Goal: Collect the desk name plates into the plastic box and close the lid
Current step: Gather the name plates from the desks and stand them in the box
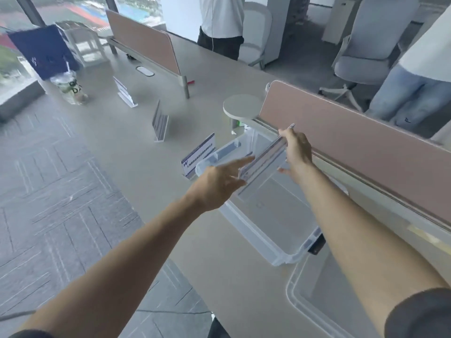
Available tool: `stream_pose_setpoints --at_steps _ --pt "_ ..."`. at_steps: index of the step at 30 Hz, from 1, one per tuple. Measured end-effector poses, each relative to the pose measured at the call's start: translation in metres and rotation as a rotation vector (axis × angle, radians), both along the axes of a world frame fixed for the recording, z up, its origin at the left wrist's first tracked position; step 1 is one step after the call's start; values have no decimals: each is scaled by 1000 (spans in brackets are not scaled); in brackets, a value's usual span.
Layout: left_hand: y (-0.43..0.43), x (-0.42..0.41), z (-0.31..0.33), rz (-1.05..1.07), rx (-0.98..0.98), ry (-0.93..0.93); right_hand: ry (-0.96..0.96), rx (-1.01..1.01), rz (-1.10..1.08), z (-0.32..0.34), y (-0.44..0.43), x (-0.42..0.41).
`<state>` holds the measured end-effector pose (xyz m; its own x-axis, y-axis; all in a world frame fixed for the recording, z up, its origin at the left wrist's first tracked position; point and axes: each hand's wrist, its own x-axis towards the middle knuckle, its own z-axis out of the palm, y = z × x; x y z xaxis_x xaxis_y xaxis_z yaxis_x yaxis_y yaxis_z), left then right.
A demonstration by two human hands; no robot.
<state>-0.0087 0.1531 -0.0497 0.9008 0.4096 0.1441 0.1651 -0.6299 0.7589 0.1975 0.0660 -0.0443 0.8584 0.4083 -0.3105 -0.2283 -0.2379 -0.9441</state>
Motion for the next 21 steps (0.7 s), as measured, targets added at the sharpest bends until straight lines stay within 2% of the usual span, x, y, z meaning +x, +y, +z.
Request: stream_pose_setpoints --at_steps 7,12,16,21 --pt "31 41 -54 -56 58 127 119 -56 -18 -71 22 38" --pt "51 61 -83 -128 163 301 234 -63 -56 -122 22 49" --pt "72 67 -91 -142 239 343 197 -85 -17 -152 33 49" --pt "98 75 -96 -86 397 356 60 -139 91 -176 43 43"
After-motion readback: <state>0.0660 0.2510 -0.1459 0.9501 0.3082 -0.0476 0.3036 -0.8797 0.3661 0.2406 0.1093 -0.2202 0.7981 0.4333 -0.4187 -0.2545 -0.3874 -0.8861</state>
